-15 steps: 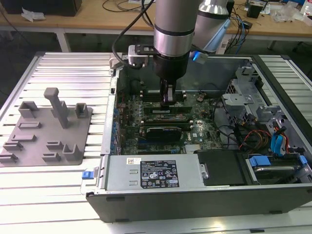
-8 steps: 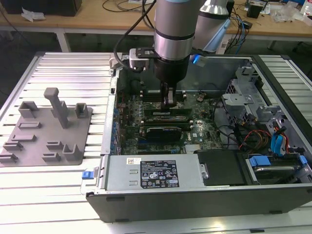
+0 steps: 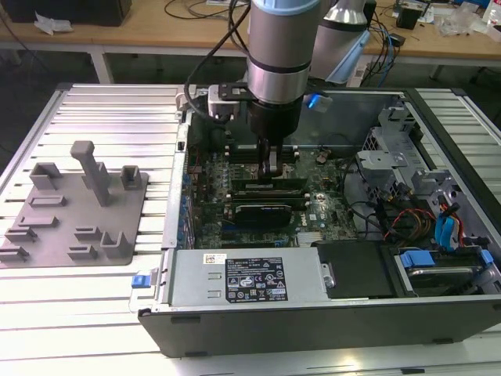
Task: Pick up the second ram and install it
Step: 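Insert the second ram into the second slot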
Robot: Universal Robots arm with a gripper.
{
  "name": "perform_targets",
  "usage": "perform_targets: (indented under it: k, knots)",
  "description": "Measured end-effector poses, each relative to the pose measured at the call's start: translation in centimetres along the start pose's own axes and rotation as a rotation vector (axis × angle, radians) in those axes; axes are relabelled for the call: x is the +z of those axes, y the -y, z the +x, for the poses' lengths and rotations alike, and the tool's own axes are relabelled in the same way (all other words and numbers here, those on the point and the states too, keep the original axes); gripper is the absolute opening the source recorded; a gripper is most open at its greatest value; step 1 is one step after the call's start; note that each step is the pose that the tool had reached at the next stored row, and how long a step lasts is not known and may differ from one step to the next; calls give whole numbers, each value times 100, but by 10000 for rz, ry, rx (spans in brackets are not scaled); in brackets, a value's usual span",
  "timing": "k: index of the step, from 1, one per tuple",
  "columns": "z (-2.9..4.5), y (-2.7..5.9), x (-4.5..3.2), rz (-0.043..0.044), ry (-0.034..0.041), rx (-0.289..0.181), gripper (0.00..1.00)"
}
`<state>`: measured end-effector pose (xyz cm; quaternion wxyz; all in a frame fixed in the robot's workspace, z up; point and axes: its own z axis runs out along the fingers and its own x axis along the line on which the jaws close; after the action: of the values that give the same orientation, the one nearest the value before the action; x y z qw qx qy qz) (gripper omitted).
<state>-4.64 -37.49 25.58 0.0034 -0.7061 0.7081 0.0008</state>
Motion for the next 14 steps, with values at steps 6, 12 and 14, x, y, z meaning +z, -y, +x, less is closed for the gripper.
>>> perform_targets:
  k: [6,12,14]
  knots:
    - [-6,14,114,1,19,-2,9]
    - [-7,60,149,0,18,1,9]
    - [-6,60,149,-1,16,1,9]
